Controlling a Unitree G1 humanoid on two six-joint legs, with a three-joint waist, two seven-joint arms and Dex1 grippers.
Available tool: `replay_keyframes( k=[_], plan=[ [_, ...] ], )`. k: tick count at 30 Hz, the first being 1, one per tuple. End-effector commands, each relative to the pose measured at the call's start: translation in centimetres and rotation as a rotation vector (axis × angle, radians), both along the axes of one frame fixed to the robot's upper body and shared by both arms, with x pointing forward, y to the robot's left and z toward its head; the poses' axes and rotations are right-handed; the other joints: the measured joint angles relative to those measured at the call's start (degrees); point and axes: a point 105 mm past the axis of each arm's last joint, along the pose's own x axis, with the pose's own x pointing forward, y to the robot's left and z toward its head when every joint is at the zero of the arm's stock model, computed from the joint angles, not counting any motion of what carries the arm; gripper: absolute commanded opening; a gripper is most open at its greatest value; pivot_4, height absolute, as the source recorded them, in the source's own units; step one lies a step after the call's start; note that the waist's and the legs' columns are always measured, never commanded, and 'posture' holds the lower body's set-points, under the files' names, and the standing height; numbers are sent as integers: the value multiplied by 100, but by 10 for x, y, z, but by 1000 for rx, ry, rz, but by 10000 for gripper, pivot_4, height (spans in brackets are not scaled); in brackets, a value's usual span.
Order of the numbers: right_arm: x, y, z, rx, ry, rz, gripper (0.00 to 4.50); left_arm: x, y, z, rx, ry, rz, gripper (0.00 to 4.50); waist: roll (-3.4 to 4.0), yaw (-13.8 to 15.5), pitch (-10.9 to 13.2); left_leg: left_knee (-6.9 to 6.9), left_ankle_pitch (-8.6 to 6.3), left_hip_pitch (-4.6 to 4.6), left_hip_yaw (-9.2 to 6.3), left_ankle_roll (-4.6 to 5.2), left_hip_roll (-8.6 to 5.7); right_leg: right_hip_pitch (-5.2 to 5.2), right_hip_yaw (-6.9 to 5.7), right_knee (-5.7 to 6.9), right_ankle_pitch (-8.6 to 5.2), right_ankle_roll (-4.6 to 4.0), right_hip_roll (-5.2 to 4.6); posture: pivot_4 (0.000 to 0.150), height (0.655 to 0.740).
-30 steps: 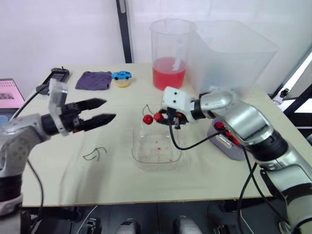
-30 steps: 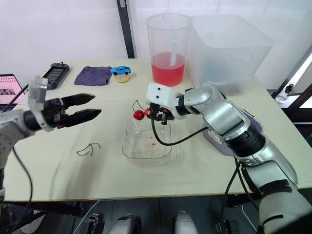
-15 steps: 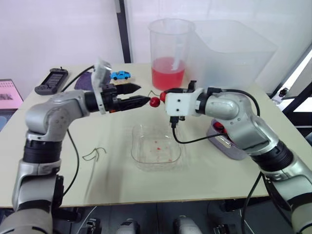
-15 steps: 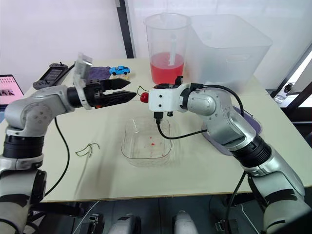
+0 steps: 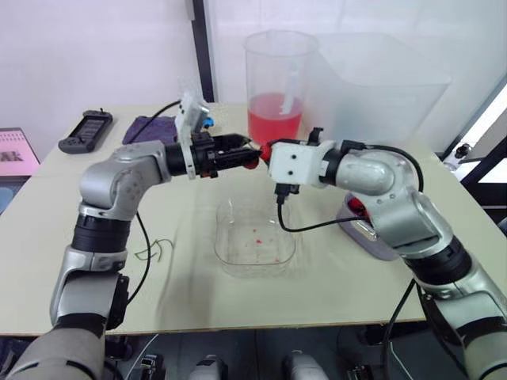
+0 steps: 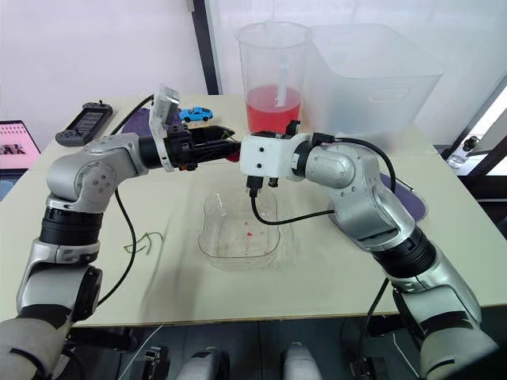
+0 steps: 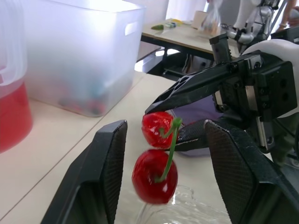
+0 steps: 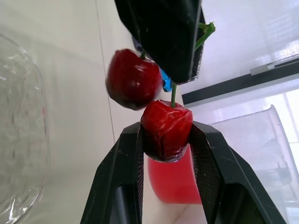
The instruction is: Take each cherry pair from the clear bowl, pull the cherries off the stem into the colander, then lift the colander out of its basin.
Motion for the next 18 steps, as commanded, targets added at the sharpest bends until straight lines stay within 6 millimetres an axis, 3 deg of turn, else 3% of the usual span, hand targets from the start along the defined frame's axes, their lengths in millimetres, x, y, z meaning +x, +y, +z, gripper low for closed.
replay_keyframes(
  k=[1,2,4,6,9,15,16,18],
  plan=[
    [-7,1,12,25,-38,17,14474,-2,2,18,-20,-72,4,27240,0,0,0,0,0,0,0,0,0,0,0,0,0,0,0,1500,7337],
    [-7,1,12,24,-37,18,14474,-2,2,18,-19,-72,4,27240,0,3,0,0,0,0,0,0,0,0,0,0,0,0,0,1500,7337],
    [-8,1,11,20,-32,21,14474,-4,-1,20,-23,-69,-13,21980,0,4,0,0,0,0,0,0,0,0,0,0,0,0,0,1500,7337],
    [-8,2,9,13,-25,24,14474,-5,-3,22,-34,-66,-23,14784,0,8,0,1,0,0,-1,0,0,0,0,0,0,0,-1,1500,7337],
    [-9,1,7,4,-18,23,14474,-5,-4,23,-37,-64,-34,240,0,0,0,1,0,0,-1,-1,-1,0,0,1,0,0,-1,1500,7337],
    [-8,-1,8,6,-11,9,14474,-3,-5,18,-17,-62,-34,240,0,-2,0,0,0,0,-1,-1,-1,0,-1,1,0,0,0,1500,7337],
    [-8,-2,10,18,-6,6,18999,-2,-5,17,-15,-61,-31,0,0,-2,0,0,0,0,-1,-1,-1,0,-1,1,0,0,0,1500,7337],
    [-8,-4,12,29,1,4,23259,0,-4,16,-10,-60,-28,0,0,7,0,1,0,0,-1,-1,-1,0,-1,1,0,0,0,1500,7337]
  ],
)
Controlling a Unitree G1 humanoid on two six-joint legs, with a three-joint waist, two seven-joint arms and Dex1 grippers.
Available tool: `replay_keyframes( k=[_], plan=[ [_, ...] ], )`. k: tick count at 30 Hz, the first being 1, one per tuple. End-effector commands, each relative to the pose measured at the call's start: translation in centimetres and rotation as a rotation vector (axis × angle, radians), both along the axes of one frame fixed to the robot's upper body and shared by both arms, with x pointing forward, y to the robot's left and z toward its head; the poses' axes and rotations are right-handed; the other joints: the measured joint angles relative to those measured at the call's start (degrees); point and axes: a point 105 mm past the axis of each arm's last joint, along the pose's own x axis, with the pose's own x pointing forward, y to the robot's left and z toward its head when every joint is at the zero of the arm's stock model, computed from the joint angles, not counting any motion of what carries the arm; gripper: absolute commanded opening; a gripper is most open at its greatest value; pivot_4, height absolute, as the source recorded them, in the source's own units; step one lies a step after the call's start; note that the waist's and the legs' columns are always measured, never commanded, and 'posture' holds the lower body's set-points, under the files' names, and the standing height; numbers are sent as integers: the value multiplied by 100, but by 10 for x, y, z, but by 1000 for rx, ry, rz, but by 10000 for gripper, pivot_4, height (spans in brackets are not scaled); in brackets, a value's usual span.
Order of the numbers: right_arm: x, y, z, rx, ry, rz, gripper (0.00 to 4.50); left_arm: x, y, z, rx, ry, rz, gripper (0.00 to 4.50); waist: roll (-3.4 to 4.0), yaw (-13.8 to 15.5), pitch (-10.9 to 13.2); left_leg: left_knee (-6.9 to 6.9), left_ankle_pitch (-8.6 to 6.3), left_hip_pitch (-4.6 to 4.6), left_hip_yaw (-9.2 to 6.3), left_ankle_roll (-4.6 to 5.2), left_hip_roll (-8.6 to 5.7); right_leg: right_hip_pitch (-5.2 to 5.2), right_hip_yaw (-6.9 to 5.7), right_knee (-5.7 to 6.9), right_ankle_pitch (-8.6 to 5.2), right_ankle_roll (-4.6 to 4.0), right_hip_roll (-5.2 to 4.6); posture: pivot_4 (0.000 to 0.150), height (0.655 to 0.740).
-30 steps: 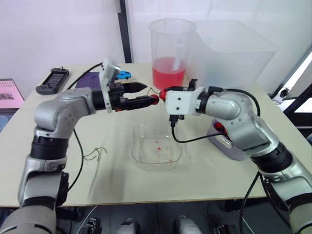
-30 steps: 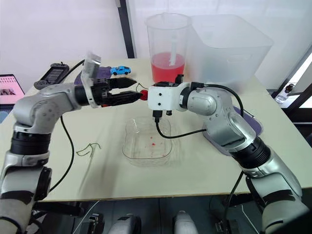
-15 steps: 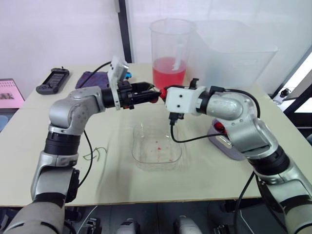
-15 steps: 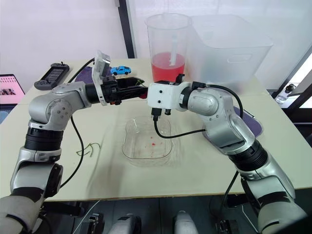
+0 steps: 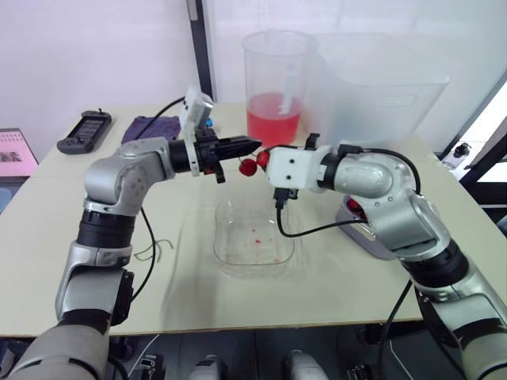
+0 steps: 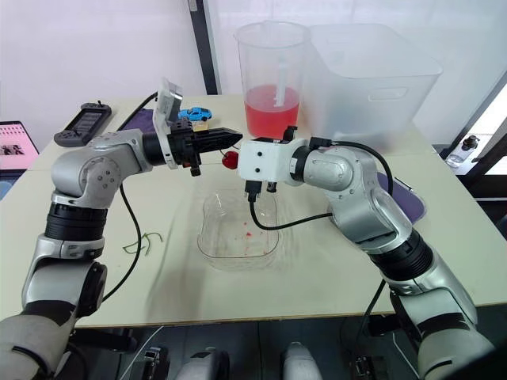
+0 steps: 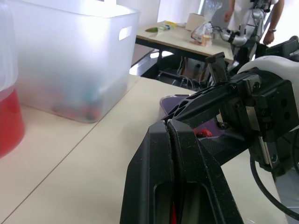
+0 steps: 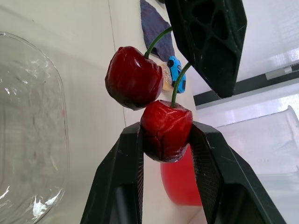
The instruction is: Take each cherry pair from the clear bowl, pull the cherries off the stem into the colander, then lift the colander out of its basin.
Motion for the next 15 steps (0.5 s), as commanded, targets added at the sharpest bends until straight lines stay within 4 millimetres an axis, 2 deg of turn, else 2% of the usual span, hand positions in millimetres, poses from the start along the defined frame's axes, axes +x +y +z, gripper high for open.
replay_keyframes(
  k=[1,4,5,6,8,10,12,15],
  plan=[
    [-6,-5,21,39,-49,-2,28022,-2,1,14,-8,-60,-4,0,0,9,0,0,0,0,0,0,0,0,0,0,0,0,0,1500,7337],
    [-12,-10,25,53,-12,7,42333,1,3,12,-2,-59,-2,0,0,8,0,1,0,0,0,0,-2,1,0,0,0,0,-1,1500,7337],
    [-16,-10,27,71,9,21,43799,3,7,12,-2,-60,5,0,0,5,0,1,0,0,0,0,-2,1,0,0,0,0,-1,1500,7337],
    [-20,-12,30,92,34,33,43799,6,11,12,-7,-57,15,0,0,1,0,1,0,0,0,0,-2,1,0,0,0,0,-1,1500,7337],
    [-28,-13,37,250,178,84,43799,8,17,12,-9,-58,12,0,0,-1,0,1,0,0,-1,0,-2,1,-1,0,0,0,-1,1500,7337],
    [-35,-15,43,417,388,149,43799,4,19,14,-15,-64,-21,0,0,-12,0,0,0,0,-2,0,-1,2,-1,1,0,0,0,1500,7337],
    [-39,-17,46,512,576,214,43799,-2,17,15,-2,-90,-56,0,0,-8,0,-1,0,0,-7,0,1,1,-2,2,0,0,1,1500,7337],
    [-33,-24,34,500,613,209,43799,-13,12,16,-16,-97,-112,0,0,22,0,0,0,1,-7,1,0,7,-4,1,0,0,-1,1500,7337]
  ],
)
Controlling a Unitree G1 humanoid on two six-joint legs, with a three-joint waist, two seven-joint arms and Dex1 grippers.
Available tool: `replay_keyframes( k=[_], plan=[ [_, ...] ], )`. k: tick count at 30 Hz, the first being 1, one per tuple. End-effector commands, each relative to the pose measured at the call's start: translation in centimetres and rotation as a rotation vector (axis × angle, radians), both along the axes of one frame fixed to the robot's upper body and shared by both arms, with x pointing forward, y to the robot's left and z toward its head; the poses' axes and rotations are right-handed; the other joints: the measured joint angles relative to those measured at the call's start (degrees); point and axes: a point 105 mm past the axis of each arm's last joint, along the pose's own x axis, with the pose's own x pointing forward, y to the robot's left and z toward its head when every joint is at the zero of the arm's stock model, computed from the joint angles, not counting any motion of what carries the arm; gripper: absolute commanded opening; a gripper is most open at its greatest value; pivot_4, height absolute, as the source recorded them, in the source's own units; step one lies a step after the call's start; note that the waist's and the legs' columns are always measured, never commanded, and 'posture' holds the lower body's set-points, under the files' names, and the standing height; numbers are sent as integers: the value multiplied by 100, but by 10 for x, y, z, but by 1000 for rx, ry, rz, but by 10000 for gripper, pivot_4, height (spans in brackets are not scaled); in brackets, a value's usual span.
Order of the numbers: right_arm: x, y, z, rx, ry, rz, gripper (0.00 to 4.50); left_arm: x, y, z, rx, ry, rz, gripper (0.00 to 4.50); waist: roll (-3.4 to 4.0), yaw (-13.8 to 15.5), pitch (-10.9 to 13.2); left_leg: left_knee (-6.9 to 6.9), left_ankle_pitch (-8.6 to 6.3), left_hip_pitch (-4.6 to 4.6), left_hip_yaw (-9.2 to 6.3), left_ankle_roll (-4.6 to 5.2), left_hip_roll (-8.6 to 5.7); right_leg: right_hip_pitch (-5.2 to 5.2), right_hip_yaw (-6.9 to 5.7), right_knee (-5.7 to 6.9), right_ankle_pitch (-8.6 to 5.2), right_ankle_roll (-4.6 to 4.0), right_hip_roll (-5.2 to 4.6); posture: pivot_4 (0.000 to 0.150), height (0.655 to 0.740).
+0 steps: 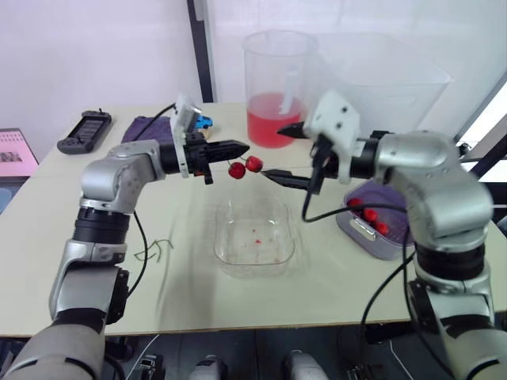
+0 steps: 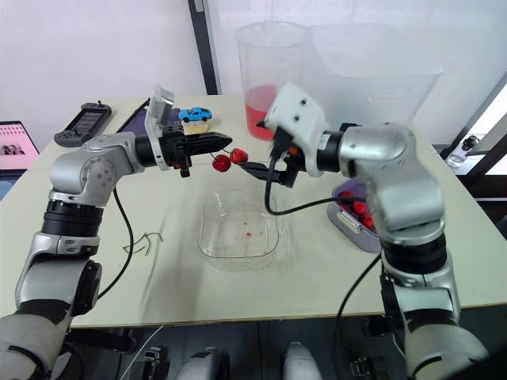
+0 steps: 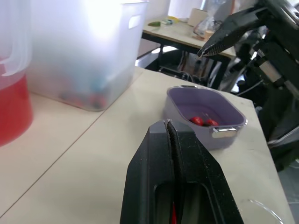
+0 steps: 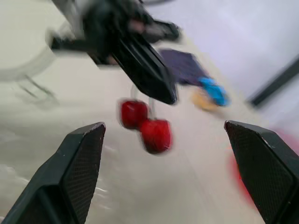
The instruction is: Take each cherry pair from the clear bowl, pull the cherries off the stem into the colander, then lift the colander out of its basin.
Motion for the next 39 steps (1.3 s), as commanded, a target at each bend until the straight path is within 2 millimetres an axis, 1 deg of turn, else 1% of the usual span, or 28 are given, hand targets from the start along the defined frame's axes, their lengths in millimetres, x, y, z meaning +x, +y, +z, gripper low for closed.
replay_keyframes(
  k=[1,3,5,9,13,16,17,18,21,26,28,29,31,36,39],
  plan=[
    [-1,-7,-9,-4,37,35,43799,-20,-4,21,-32,-87,-79,0,-1,18,-1,0,0,0,1,1,-2,1,0,-1,0,0,-3,1500,7337],
    [0,-3,-20,2,96,57,43799,-27,-7,21,-35,-83,-105,0,-1,7,0,2,-1,0,3,2,-3,4,1,-1,0,0,-3,1500,7337],
    [2,3,-23,2,105,62,43799,-31,-7,19,-40,-70,-120,0,0,-14,0,2,-1,0,3,2,-2,1,2,0,0,0,-2,1500,7337],
    [11,11,-25,-25,56,56,43799,-34,-8,13,-36,-48,-122,0,1,-42,-1,-1,0,4,0,1,1,-3,5,1,0,0,2,1500,7337],
    [17,13,-23,-30,34,57,43799,-34,-10,12,-40,-45,-120,0,0,-12,-1,0,0,3,1,0,0,-3,4,1,0,0,0,1500,7337],
    [18,13,-22,-20,38,62,34859,-35,-11,12,-43,-44,-116,0,0,4,-1,4,0,2,1,0,-2,-1,4,1,0,0,-3,1500,7337],
    [18,13,-22,-21,38,62,31295,-35,-11,13,-53,-40,-116,0,0,2,-1,4,0,1,1,0,-2,-1,4,1,0,0,-3,1500,7337],
    [17,14,-23,-25,46,66,26663,-35,-11,15,-60,-40,-115,0,0,-2,-1,4,0,2,0,0,-2,-1,4,1,0,0,-2,1500,7337],
    [17,14,-25,-37,46,63,26663,-35,-12,16,-66,-43,-112,0,0,-14,-1,4,0,2,-1,0,-1,-1,3,1,0,0,-1,1500,7337],
    [19,15,-23,-35,34,57,26663,-32,-11,16,-53,-50,-90,0,0,-15,-1,3,0,2,0,0,-1,-1,3,1,0,0,-1,1500,7337],
    [20,15,-24,-35,37,53,21579,-32,-11,17,-58,-52,-88,0,0,-7,-1,4,0,2,-1,0,-1,-1,3,1,0,0,-1,1500,7337],
    [20,15,-24,-35,37,53,18352,-32,-10,17,-56,-53,-89,0,0,-5,-1,4,0,1,0,0,-1,-1,3,1,0,0,-1,1500,7337],
    [19,15,-24,-35,37,55,9606,-33,-9,15,-48,-52,-89,0,0,-8,-1,4,0,2,0,0,-1,-1,3,1,0,0,-1,1500,7337],
    [19,14,-25,-42,44,54,9606,-32,-8,14,-50,-50,-81,0,0,-13,-1,3,0,2,-1,0,-1,-1,3,1,0,0,-1,1500,7337],
    [20,10,-31,-61,61,47,9606,-32,-8,14,-52,-53,-79,0,0,-5,-1,3,0,2,0,0,-1,-1,3,1,0,0,-1,1500,7337]
  ],
)
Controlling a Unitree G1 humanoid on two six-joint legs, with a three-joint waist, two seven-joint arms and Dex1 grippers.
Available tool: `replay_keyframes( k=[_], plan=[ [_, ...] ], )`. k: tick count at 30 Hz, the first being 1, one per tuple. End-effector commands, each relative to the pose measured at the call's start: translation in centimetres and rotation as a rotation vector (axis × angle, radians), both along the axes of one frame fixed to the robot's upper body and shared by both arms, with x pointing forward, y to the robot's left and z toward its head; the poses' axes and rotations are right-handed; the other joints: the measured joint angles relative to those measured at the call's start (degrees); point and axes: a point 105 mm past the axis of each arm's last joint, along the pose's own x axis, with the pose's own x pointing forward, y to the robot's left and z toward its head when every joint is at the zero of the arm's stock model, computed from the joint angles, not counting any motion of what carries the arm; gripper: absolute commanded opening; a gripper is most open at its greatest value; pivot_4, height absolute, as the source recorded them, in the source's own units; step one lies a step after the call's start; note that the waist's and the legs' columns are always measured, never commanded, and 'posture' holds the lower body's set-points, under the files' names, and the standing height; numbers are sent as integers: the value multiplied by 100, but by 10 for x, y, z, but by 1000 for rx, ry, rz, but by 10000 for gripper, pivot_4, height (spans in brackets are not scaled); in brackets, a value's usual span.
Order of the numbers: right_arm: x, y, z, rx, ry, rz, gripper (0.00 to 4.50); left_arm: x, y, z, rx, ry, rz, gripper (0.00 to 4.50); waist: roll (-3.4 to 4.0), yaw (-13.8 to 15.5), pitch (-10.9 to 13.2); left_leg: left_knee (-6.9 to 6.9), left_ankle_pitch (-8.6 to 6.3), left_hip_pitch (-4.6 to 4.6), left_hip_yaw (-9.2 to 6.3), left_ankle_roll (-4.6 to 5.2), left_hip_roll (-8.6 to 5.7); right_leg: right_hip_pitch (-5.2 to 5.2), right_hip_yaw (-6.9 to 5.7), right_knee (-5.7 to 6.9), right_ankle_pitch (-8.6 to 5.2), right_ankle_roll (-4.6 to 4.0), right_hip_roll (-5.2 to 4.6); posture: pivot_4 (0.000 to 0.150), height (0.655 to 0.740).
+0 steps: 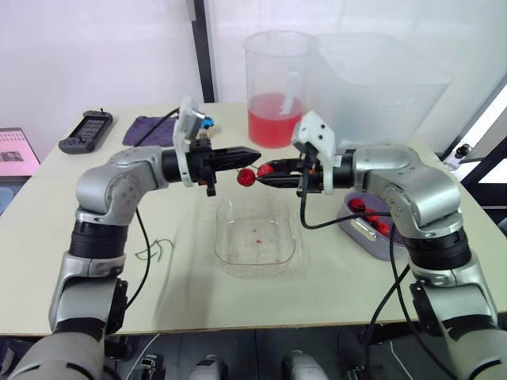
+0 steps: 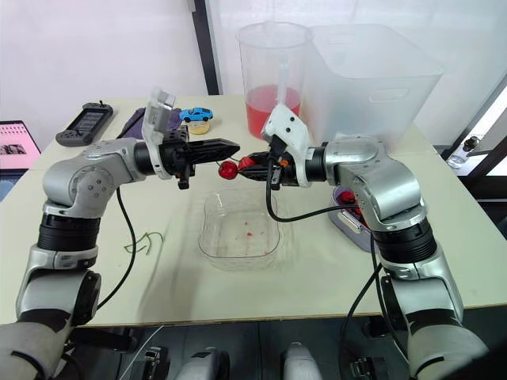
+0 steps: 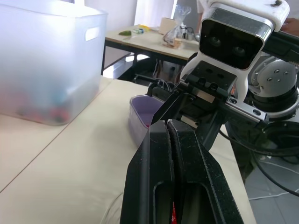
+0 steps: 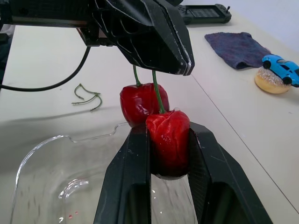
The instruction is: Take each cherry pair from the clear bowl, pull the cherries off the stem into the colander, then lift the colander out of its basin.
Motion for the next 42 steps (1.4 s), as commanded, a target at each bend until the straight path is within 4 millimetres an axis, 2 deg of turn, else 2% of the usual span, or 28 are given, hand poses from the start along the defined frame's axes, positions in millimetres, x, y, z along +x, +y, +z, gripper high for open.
replay_keyframes(
  k=[1,3,6,11,14,18,20,22,26,29,32,34,36,39,40,42],
  plan=[
    [-4,-4,8,-15,-43,5,9606,-6,4,15,-22,-73,5,0,0,0,0,0,0,0,0,0,0,0,0,0,0,0,0,1500,7337],
    [-4,-11,-3,-53,-23,-5,9606,-5,5,14,-18,-77,12,0,0,1,0,0,0,0,0,0,0,0,0,0,0,0,0,1500,7337],
    [-1,-34,-14,-112,-1,-61,9606,-3,7,14,-20,-89,32,0,-1,18,0,0,0,0,1,1,0,1,0,-1,0,0,0,1500,7337],
    [-1,-68,7,-119,-2,-132,9606,-2,8,15,-31,-102,42,0,-1,6,1,1,-1,-1,4,2,0,1,0,-2,0,0,1,1500,7337],
    [11,-118,13,-213,-32,-302,9606,-1,8,15,-48,-107,52,0,-1,21,1,0,-1,-1,5,2,0,1,2,-4,0,0,-1,1500,7337],
    [18,-182,1,-389,-13,-478,9606,-2,8,12,-65,-101,58,0,-1,55,1,1,-7,-2,12,13,-2,4,1,-7,0,0,-3,1500,7337],
    [21,-201,-7,-435,-11,-520,9606,-1,7,9,-67,-103,63,0,-1,37,1,1,-7,-1,13,12,-1,4,1,-8,0,0,-2,1500,7337],
    [23,-209,-16,-423,10,-535,9606,0,6,8,-69,-104,68,0,-1,16,1,1,-5,0,16,9,-1,4,3,-7,0,0,-1,1500,7337],
    [23,-220,-39,-454,55,-557,9606,3,3,11,-85,-113,76,0,-1,-4,1,-3,-1,2,17,2,3,1,5,-7,0,0,1,1500,7337],
    [23,-225,-43,-443,76,-573,18824,2,1,12,-93,-114,73,0,-1,4,1,-2,-1,2,20,2,3,1,7,-7,0,0,1,1500,7337],
    [18,-229,-41,-443,86,-552,33230,0,-1,12,-101,-112,68,0,-1,14,1,-1,-1,2,20,1,3,1,7,-7,0,0,1,1500,7337],
    [17,-235,-27,-425,68,-563,43175,0,0,14,-115,-109,71,0,-1,29,1,0,-1,1,20,1,2,2,7,-7,0,0,0,1500,7337],
    [16,-233,-7,-392,38,-561,44872,0,0,18,-142,-99,71,0,0,30,1,1,-1,1,21,1,1,2,7,-7,0,1,-1,1500,7337],
    [13,-200,22,-225,39,-466,44872,-1,-2,24,-173,-90,61,0,2,11,2,0,-1,1,20,1,2,1,8,-7,0,0,0,1500,7337],
    [9,-173,31,-135,55,-379,44872,-2,-3,26,-184,-85,56,0,2,4,2,-1,-1,1,19,1,3,1,8,-7,0,0,1,1500,7337],
    [1,-135,39,-33,86,-253,44872,-3,-6,28,-196,-78,49,0,1,-26,2,-3,-1,5,9,2,11,1,10,-8,0,0,8,1500,7337]
  ],
)
